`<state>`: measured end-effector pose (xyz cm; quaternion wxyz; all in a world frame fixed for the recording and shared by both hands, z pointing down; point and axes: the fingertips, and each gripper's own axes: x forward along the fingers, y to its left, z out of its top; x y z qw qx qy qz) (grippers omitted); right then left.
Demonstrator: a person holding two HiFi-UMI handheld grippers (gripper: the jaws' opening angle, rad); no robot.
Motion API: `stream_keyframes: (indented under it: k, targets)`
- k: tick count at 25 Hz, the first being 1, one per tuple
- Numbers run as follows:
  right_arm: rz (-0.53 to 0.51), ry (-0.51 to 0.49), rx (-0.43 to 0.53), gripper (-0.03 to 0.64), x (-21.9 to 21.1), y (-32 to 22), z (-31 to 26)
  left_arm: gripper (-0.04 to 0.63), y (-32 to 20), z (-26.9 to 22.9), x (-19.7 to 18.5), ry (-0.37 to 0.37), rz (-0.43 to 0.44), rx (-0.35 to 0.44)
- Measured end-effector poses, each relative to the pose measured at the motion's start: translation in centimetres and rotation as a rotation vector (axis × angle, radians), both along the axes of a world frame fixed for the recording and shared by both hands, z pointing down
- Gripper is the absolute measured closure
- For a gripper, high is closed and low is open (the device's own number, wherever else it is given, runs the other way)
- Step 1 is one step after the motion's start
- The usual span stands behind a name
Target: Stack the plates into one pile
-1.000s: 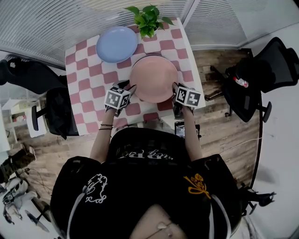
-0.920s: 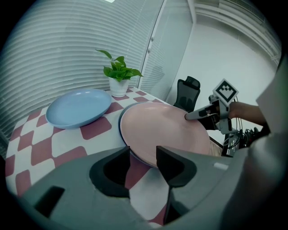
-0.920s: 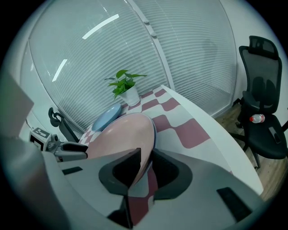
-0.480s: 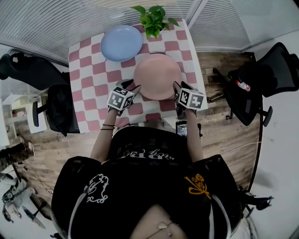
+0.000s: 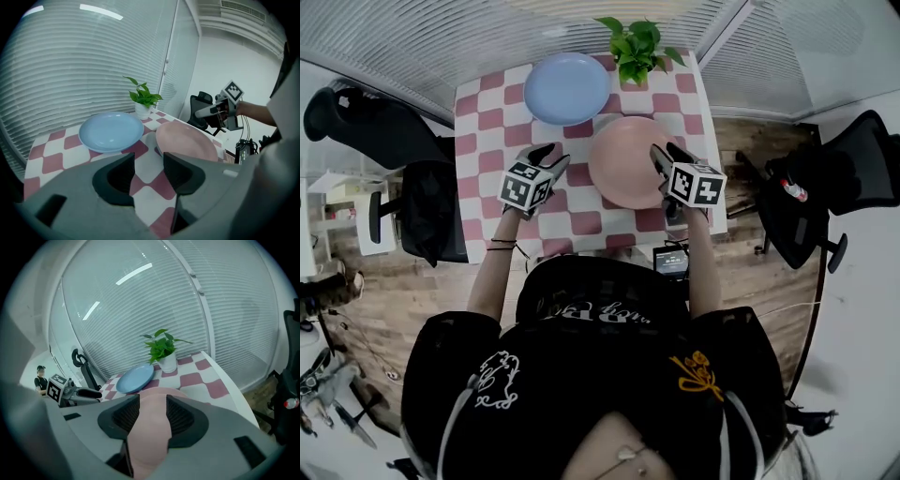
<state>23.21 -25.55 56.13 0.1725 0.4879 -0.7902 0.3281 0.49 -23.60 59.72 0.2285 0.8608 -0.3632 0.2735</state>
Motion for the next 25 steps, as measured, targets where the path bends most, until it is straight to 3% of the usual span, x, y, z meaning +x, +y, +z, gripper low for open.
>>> stream_keyframes:
  k: [7, 12, 18, 22, 25]
  targets:
    - [-0.125, 0.037, 0.029, 0.476, -5.7, -6.8, -1.2, 0.407, -4.8, -0.8, -4.0, -0.023, -0.029, 0.025]
    - [-0.164, 0.07, -0.002, 0.475, -8.8, -11.3, 0.7, 0.407, -7.5, 0.9, -7.7, -0.026, -0.108, -0.03]
    - [-0.156, 0.178, -0.086, 0.456, -10.0, -14.5, 4.9, 0.337, -9.3, 3.7, -10.0, 0.088, -0.222, -0.144]
    - [-0.195, 0.208, -0.135, 0.454, -10.9, -15.3, 7.5, 0.334, -11.2, 4.8, -10.5, 0.142, -0.256, -0.168]
    - [-0.248, 0.26, -0.157, 0.453, -11.6, -15.8, 8.4, 0.334, -12.8, 4.9, -10.6, 0.23, -0.303, -0.193]
